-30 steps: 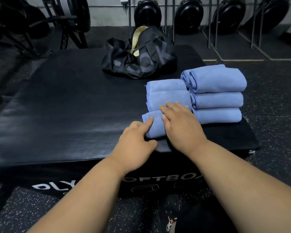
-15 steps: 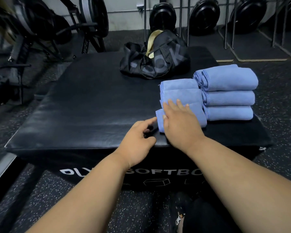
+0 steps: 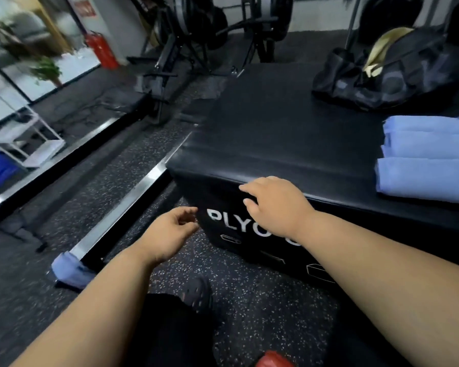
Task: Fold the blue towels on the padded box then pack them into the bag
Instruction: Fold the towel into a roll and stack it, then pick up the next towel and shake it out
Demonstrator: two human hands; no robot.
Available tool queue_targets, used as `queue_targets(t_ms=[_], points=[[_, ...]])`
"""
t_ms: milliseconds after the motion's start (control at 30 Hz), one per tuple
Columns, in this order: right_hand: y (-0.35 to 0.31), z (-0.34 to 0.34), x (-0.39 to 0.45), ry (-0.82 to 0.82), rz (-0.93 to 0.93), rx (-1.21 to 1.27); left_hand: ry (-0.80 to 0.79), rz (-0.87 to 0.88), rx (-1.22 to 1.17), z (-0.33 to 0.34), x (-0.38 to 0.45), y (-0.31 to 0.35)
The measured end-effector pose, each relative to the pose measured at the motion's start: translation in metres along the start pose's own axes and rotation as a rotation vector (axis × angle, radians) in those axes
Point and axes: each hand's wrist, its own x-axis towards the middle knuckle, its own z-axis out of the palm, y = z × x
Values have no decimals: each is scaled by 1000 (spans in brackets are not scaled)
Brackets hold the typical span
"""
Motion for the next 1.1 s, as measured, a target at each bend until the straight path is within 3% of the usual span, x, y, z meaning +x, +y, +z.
queue_targets(t_ms=[167,600,1100], points=[[-83,43,27,-114,-160,48,117,-218,85,-66,-28,-105],[-225,162,129,-375,-300,39,220,-637,-137,-131,-5,-337],[-280,253,216,-466,-338,33,452,-782,-604,-143,92,-507]])
